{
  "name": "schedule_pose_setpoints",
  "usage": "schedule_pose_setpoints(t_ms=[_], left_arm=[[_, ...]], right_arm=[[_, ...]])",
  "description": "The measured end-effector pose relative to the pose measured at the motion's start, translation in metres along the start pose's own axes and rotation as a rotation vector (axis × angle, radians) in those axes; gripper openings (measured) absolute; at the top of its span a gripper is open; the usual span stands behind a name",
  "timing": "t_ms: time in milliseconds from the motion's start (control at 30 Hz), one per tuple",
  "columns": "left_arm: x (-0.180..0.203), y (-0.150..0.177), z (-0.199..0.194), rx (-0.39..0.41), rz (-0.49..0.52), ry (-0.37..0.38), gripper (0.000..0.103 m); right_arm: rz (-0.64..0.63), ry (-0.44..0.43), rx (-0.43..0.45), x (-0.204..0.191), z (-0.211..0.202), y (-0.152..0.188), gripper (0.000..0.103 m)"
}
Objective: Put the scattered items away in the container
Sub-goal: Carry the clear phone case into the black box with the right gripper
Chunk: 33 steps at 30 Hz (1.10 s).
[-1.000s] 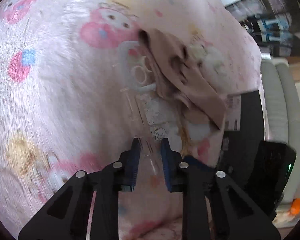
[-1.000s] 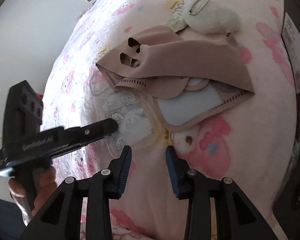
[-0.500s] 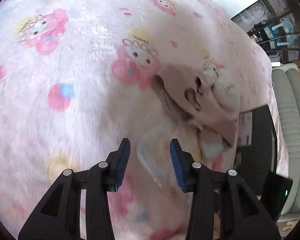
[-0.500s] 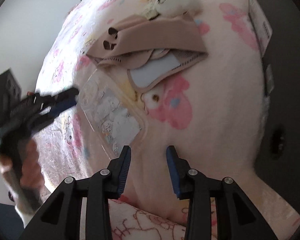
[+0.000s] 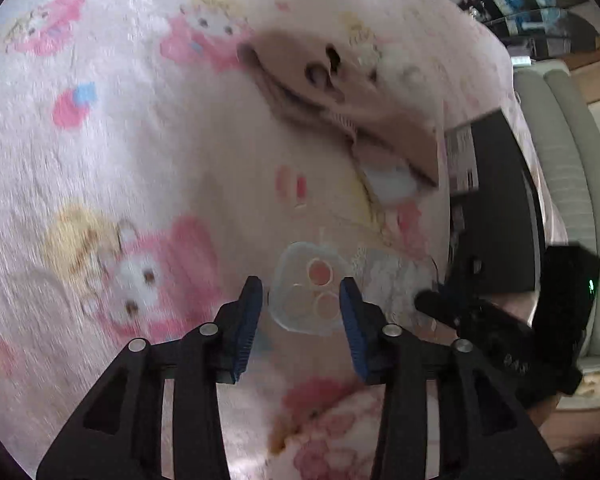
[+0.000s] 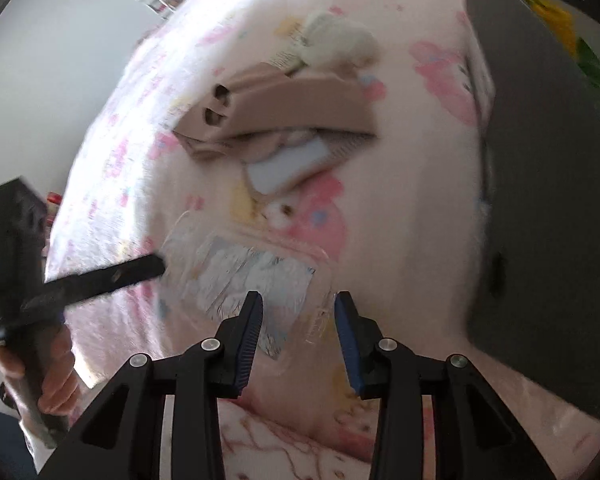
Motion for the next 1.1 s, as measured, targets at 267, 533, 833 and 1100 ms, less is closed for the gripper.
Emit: schedule_pose_setpoints(t_ms=[267, 533, 833, 1100], left_arm=[[0.001, -0.023, 0.016, 0.05, -0.032, 0.025, 0.047], [0.061, -0.004, -0.043, 0.142, 0.086, -0.022, 0.048], [0.184, 0.01, -0.086, 0.23, 0.297, 0.004, 0.046], [0.295, -0.011, -0.024, 0.142, 0.409, 0.085, 0.046]], right_arm=[[-0.035, 0.03, -0.036, 0.004, 0.016, 0.002, 0.035], [-0.065, 0.002, 0.078, -0.011, -0.041, -0.004, 0.035], [-0.093, 0.048, 0.295, 0.018, -0.167, -0.015, 0.035], [0.039, 0.124, 0.33, 0.123, -0.218, -0.009, 0.035]])
Point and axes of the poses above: each gripper's, at about its wrist camera, not at the fingertips, and z roughly the way its jaws point, x to its right, y to its underside, the point moved 7 cm from there along z, roughly the way its jaws point, and after that the axes turned 3 degrees about -x, right-handed, at the moved point
